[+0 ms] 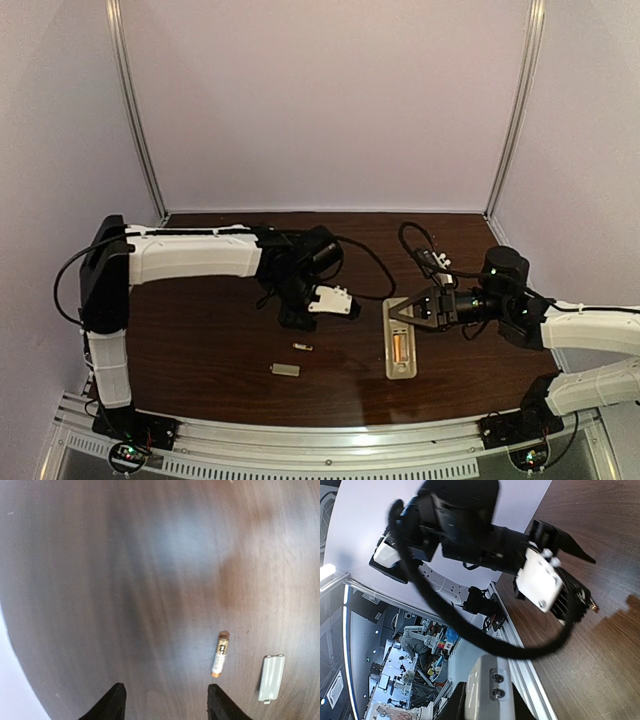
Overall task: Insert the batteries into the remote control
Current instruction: Adjust the battery at the center of the board, then pick up the battery from the center of the board.
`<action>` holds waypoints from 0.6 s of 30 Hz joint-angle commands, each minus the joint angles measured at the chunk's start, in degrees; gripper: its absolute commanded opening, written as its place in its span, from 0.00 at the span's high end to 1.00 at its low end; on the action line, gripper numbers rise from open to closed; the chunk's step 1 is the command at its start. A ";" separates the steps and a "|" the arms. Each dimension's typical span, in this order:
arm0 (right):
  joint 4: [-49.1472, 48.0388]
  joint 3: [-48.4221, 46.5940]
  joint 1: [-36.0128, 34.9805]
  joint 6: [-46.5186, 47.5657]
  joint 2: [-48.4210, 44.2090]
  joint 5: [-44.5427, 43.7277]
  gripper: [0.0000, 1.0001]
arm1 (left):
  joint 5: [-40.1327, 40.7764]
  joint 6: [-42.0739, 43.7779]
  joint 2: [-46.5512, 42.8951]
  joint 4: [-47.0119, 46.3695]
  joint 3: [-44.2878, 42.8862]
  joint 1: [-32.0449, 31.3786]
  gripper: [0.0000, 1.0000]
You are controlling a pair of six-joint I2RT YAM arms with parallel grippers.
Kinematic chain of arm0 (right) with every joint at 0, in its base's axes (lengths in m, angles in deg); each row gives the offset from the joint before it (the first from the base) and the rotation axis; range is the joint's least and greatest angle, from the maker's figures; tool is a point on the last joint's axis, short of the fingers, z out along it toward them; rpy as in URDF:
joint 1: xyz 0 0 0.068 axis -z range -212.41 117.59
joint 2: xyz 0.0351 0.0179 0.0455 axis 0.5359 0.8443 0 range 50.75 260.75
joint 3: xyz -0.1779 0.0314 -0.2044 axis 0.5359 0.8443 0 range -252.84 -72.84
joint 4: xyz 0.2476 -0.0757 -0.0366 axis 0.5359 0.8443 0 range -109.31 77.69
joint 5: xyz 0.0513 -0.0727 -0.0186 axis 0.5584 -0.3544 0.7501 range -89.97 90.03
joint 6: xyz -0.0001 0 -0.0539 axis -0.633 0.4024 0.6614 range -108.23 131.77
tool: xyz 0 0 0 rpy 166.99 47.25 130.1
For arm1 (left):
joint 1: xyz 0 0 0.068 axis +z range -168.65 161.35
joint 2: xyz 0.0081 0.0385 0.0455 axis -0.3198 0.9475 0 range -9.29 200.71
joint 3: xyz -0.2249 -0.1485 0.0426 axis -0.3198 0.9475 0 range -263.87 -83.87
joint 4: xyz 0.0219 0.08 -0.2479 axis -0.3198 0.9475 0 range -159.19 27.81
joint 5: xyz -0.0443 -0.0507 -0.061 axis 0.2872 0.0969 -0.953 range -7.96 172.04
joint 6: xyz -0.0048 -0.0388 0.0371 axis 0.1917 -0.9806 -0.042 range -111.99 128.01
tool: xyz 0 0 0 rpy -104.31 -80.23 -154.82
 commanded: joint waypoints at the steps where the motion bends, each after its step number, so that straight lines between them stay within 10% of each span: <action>1: 1.20 -1.96 0.60 1.65 -1.69 -0.09 1.00 | 9.10 -12.53 -11.66 -8.84 1.42 0.28 0.41; 5: 3.13 -2.24 0.89 3.09 -2.58 -0.05 1.00 | 20.67 -25.44 -20.78 -16.18 9.49 0.40 0.31; 7: 3.92 -2.33 1.07 3.79 -2.90 -0.09 1.00 | 19.35 -33.93 -25.33 -17.84 13.16 0.40 0.05; 18: 6.23 -2.37 2.05 5.25 -3.29 -0.09 1.00 | -14.12 -86.69 -23.65 -29.81 25.58 -1.80 0.03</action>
